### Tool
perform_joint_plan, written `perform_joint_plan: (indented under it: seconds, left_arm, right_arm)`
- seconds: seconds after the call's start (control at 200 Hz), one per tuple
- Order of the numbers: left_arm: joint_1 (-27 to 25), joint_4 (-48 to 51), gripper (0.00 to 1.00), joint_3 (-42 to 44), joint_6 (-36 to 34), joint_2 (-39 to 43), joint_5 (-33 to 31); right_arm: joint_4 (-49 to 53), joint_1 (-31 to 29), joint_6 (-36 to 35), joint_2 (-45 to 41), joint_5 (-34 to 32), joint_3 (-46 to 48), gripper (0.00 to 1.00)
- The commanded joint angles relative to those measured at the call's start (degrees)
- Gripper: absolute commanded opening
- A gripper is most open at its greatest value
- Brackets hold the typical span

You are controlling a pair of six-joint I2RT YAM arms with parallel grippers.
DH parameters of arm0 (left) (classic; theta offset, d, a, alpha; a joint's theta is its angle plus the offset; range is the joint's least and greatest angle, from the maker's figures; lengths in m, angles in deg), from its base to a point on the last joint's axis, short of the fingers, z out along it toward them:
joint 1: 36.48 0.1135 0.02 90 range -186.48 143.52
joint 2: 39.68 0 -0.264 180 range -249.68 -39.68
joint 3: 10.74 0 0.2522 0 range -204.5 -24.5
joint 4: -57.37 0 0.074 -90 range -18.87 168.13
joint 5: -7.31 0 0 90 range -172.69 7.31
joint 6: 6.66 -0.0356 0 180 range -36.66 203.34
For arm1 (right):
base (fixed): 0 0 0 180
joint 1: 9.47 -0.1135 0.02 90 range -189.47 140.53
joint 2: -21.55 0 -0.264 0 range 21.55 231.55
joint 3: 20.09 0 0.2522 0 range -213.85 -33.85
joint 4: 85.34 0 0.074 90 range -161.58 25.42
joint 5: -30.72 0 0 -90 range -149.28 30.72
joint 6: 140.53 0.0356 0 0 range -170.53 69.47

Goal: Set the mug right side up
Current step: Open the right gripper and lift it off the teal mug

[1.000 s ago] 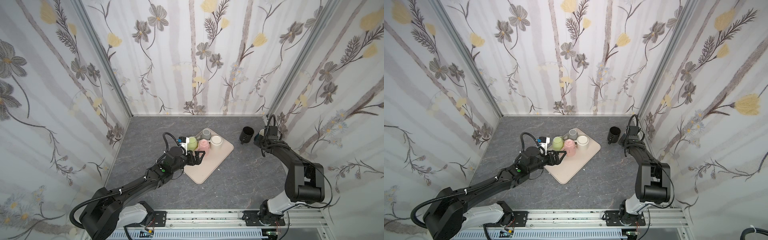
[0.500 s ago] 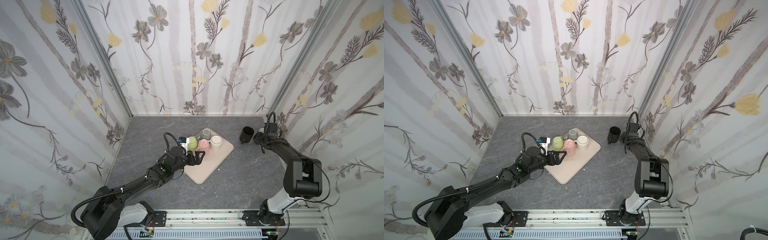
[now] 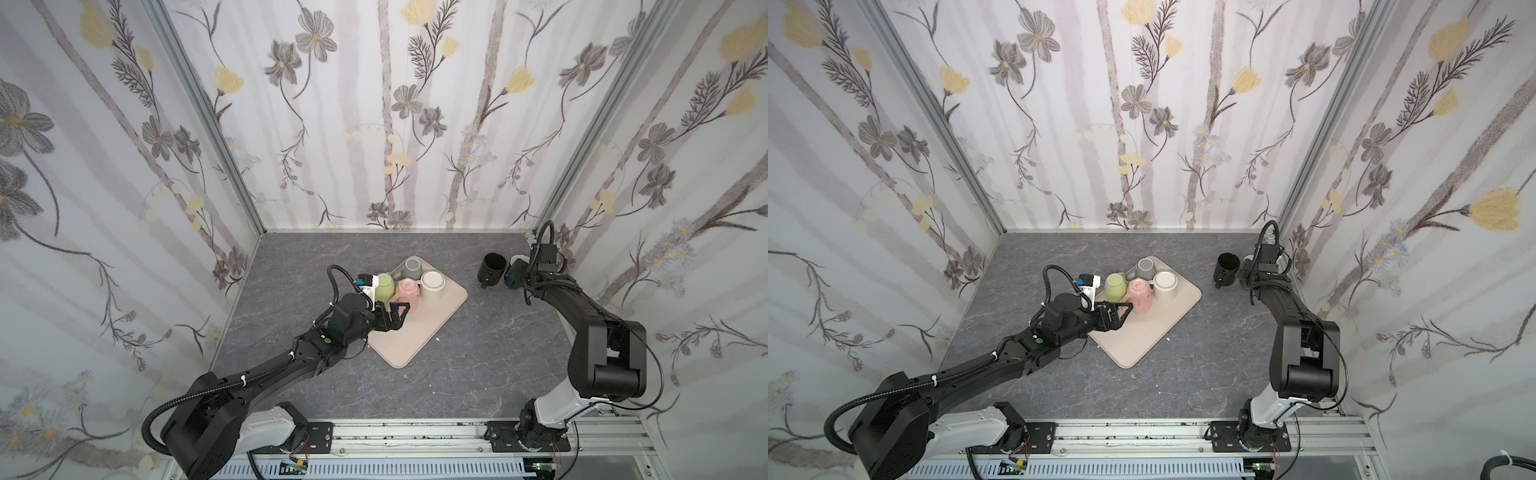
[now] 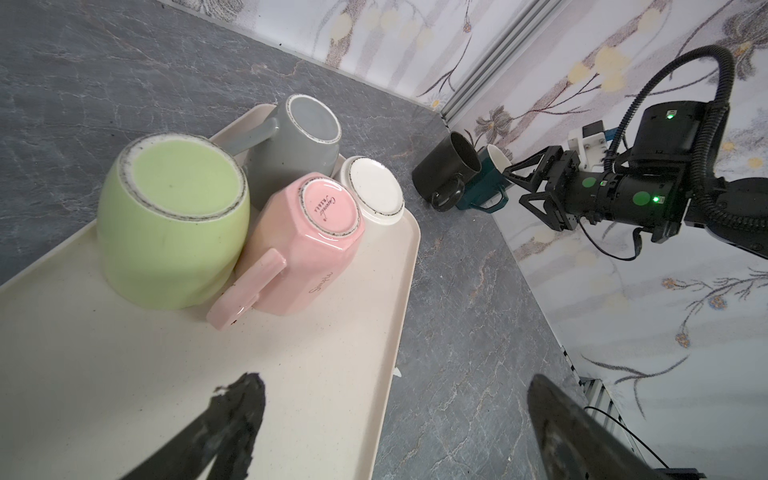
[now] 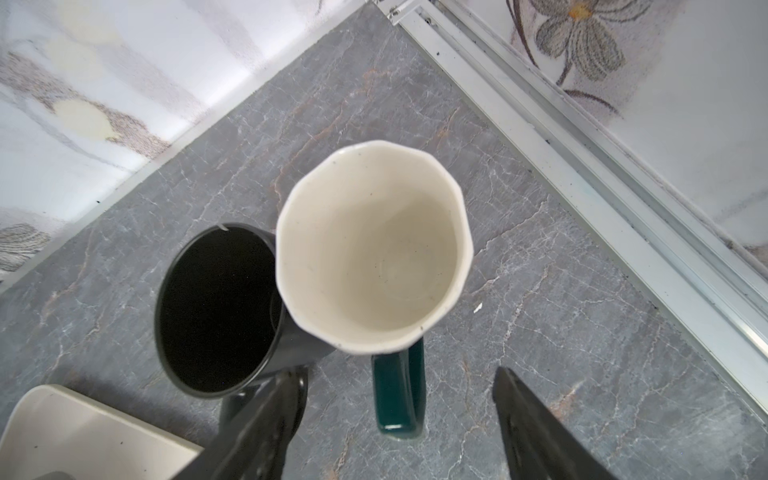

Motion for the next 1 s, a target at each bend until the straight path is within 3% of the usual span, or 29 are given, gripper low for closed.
perform_joint_plan:
  seconds: [0.0, 0.305, 0.694, 0.864, 0.994]
  left_arm:
    - [0.1, 0.17, 1.0, -0.41, 0.09, 0.35, -0.59]
    - [0.15, 0.19, 1.0, -0.18, -2.28, 0.49, -0.87]
    - [0.12, -0.49, 1.0, -0.2, -3.87, -4.18, -2.35]
    - [0.13, -0.08, 1.0, -0.81, -3.48, -5.97, -2.31]
    - [0.05, 0.86, 1.0, -1.41, -3.49, -6.25, -1.82]
  right_arm:
    - [-0.2, -0.03, -0.34, -1.7, -1.07, 0.36, 0.77]
    - [0.26, -0.03, -1.16, -12.12, -0.51, 5.49, 0.87]
    - [0.73, -0.5, -0.16, -17.32, 17.23, 9.4, 0.9]
    - [1.88, -5.51, 0.46, -21.23, 17.08, 11.96, 0.91]
    - [-0.05, -13.22, 3.56, -24.76, 16.16, 15.14, 0.94]
